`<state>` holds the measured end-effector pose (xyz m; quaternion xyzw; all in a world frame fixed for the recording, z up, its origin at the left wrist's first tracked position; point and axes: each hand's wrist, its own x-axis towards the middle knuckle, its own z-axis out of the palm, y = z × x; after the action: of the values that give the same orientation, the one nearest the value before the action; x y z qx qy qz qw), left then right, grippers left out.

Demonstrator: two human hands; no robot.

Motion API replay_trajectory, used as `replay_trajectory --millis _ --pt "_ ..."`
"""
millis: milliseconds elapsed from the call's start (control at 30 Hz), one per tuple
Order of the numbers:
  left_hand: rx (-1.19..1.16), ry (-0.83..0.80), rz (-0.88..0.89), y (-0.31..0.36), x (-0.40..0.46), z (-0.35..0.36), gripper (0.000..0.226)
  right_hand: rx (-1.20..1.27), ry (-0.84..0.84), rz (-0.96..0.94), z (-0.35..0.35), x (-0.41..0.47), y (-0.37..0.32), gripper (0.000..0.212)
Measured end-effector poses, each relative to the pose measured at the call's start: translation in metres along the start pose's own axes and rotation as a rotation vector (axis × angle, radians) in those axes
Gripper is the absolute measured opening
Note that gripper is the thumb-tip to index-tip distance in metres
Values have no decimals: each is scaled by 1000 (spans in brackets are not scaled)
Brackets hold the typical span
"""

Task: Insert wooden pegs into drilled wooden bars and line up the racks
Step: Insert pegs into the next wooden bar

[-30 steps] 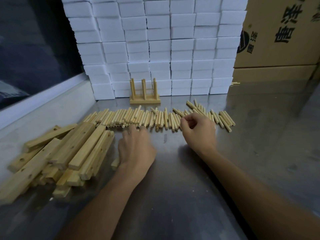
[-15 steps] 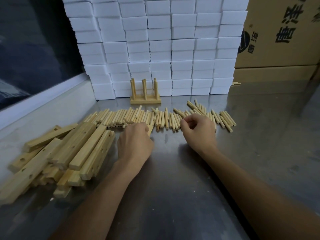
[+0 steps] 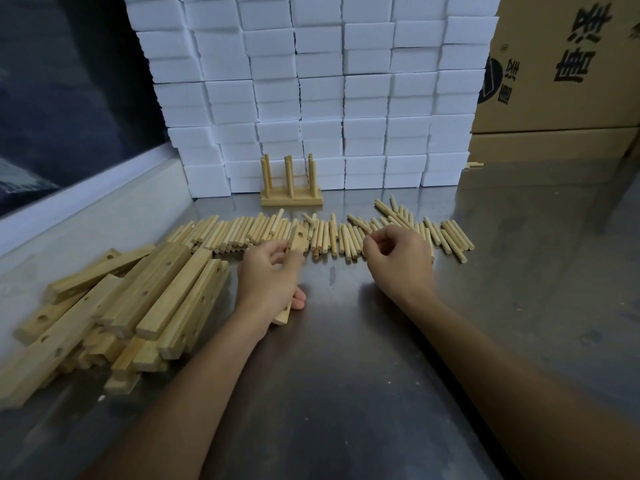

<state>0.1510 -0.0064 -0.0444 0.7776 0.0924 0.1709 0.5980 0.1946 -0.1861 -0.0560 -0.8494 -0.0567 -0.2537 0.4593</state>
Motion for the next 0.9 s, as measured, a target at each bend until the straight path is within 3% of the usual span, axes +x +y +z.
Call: replay_trajectory --millis 167,267,433,600,900 --pt "-140 -2 -37 -4 4 -1 16 -216 -95 -66 4 -2 -2 11" --pt "-331 16 -152 -4 7 -7 17 -362 -145 -116 8 -2 -3 16" --pt "-629 -100 -210 0 7 -12 18 -490 -195 -153 11 1 -3 29" --pt "-672 -121 -198 2 5 -6 23 -636 -208 -203 12 5 -8 50" --pt "-765 -141 -201 5 0 -7 31 -636 -170 -160 20 6 -2 41"
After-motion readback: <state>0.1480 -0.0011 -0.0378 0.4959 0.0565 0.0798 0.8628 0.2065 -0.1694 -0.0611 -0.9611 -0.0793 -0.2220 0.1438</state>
